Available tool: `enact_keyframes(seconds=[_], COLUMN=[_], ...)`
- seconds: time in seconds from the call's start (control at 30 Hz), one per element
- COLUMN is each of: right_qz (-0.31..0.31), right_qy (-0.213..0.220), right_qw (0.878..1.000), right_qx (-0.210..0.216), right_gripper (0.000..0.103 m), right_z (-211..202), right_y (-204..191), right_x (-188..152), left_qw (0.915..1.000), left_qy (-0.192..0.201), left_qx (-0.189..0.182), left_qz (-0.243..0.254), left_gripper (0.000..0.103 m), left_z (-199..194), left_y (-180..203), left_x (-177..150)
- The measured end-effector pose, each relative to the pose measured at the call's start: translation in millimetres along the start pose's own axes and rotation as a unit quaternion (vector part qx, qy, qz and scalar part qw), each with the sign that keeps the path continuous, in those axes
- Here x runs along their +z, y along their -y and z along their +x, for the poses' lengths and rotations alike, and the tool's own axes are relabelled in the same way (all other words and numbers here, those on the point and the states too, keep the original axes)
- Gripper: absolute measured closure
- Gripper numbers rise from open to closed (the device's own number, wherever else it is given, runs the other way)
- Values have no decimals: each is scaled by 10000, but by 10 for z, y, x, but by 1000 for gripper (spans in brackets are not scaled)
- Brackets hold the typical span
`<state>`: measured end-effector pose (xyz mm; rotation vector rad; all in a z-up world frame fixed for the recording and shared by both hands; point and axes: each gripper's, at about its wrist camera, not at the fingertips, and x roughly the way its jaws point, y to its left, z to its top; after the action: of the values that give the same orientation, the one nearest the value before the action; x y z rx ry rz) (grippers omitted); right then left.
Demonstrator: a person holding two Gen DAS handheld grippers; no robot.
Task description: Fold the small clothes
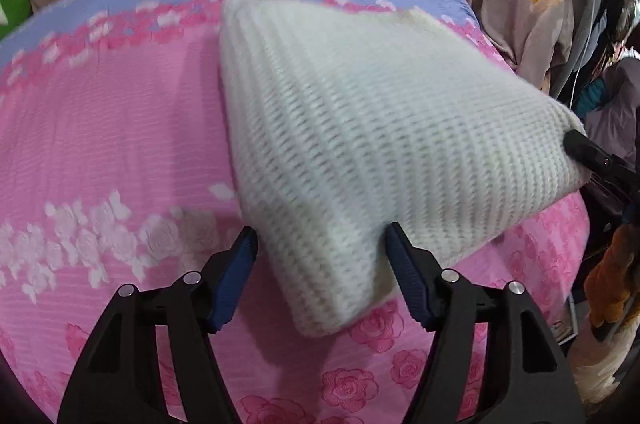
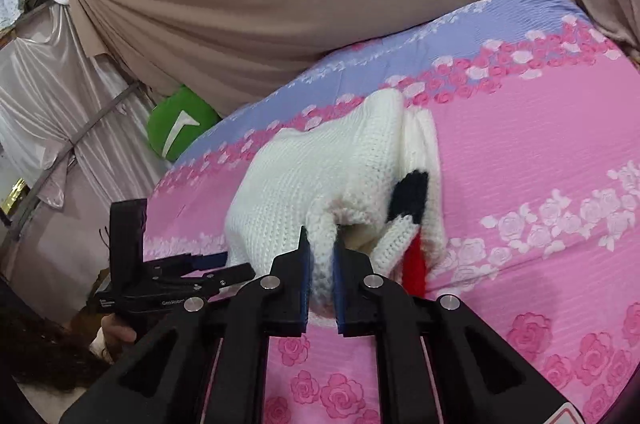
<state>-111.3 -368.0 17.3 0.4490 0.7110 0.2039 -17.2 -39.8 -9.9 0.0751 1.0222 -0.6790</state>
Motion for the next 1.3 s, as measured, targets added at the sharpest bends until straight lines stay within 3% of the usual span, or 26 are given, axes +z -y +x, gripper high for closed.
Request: enact_keyframes(seconds=[0.07, 0.1, 0.13, 0.23, 0.3, 0.4, 0.5, 0.57, 0.67, 0.73, 0.77, 0.87, 0.93, 0.97, 1.0, 1.03, 1.2, 1.3], right_qz=[61, 149, 235, 227, -18, -286, -413, -410, -417, -449, -412, -138, -5, 40, 136, 340, -152, -495], right_qy=[-543, -835, -851, -657, -365, 8, 177, 1, -477, -602, -510, 9, -220, -543, -681, -552, 247, -14], right_qw=[9976, 9951, 9952, 9969, 9983, 9985, 9980, 9981, 9965, 9962, 9974, 9999, 9989, 9962, 9953, 9963, 9986, 9981], right_qx=[-415, -504, -418, -359, -444, -473, -448, -451, -545, -442, -297, -81, -404, -681, -672, -570, -449, -362], right_gripper=[95, 94, 95, 90, 71, 64, 47, 44, 46, 73, 93, 94, 94, 94, 94, 92, 86, 85], right_z=[267, 423, 460, 285, 90, -69, 63, 356, 847, 968, 913, 586, 690, 870, 964, 902, 69, -74], right_y=[182, 275, 327, 242, 112, -13, -67, -42, 6, 26, 29, 169, 386, 507, 594, 630, 69, -185], right_x=[-144, -243, -297, -179, -34, 229, 505, 673, 806, 850, 872, 884, 824, 756, 699, 685, 612, 362], left_qw=[9998, 9999, 10000, 9999, 9997, 9979, 9959, 9959, 9968, 9977, 9982, 9987, 9991, 9993, 9993, 9992, 9988, 9991], left_qy=[-16, 1, -5, 31, 206, 619, 886, 874, 684, 541, 479, 389, 317, 263, 259, 270, 274, 260], left_qx=[-137, -93, -55, -115, -156, -171, -181, -240, -400, -370, -302, -193, -132, -97, -60, 33, 160, 114], left_qz=[-105, -43, 3, 21, 37, 65, 41, 43, 113, 167, 207, 252, 240, 236, 256, 307, 361, 300], left_gripper=[38, 38, 38, 39, 40, 39, 37, 37, 37, 37, 37, 37, 37, 37, 37, 37, 36, 35], left_z=[40, 40, 41, -52, -217, -506, -606, -560, -413, -300, -257, -179, -114, -54, -20, 14, -6, 0], left_y=[-56, -33, -14, -10, -26, -28, -3, 52, 155, 204, 215, 192, 169, 158, 162, 177, 207, 187], left_x=[-47, -51, -51, -39, -35, 62, 244, 341, 363, 334, 299, 193, 148, 127, 118, 111, 103, 111])
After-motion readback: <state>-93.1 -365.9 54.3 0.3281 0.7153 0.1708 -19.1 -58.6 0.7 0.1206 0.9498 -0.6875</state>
